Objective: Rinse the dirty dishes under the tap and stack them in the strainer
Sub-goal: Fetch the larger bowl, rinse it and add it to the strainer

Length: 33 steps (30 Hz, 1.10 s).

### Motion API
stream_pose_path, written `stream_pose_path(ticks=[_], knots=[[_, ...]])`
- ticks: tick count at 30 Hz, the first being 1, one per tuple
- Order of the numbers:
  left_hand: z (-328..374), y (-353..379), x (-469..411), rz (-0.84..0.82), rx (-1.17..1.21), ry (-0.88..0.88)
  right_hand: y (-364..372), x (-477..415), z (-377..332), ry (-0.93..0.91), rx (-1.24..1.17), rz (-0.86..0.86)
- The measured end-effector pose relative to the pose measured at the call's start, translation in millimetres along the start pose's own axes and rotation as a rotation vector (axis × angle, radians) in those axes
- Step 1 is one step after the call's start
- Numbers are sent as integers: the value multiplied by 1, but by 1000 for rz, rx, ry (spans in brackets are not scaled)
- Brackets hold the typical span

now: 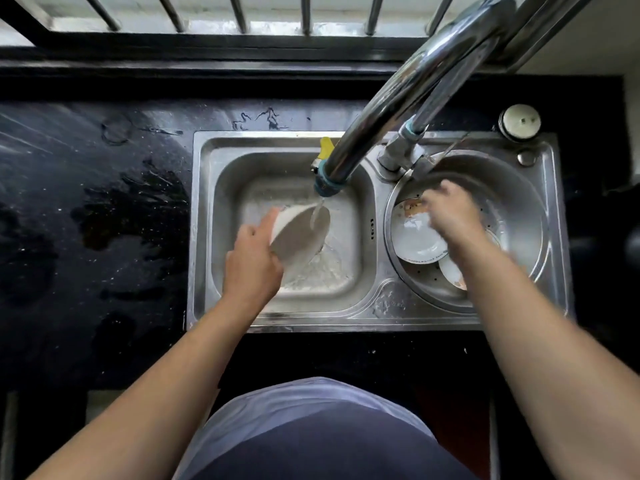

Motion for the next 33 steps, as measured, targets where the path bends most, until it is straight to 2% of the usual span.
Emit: stream_pose_path(ticks=[3,6,8,10,15,19,24,26,28,30,33], knots=[[20,1,4,-13,-228,204,56,24,24,-28,81,-249],[33,0,9,2,-402,407,106,54,33,36,-118,-478],[37,-3,12,13,-453,512,128,67,33,163,-320,-560],[41,-8,15,42,-463,588,139,75,25,166,-345,-572],[46,-29,19,168,-304,598,129,86,8,-207,108,-526],[53,-29,26,149,-123,591,88,84,4,-442,441,-348],[71,-22,29,221,0,658,58,85,2,-558,669,-203],[78,-16,28,213,46,683,41,81,5,-582,678,-85],[94,-8,32,211,110,714,20,78,9,-610,565,13],[114,2,35,220,186,741,-5,80,15,-627,446,69],[147,26,36,224,278,753,-42,79,27,-593,428,143]])
Point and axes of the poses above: each hand's wrist, its own x-axis away from the middle knuckle, its own y-axis out of the palm, z = x × y, the point moved 8 cm from there along -x, towards the middle knuckle, and after that the axes turned 6 degrees about -z, right-handed, at the moved point
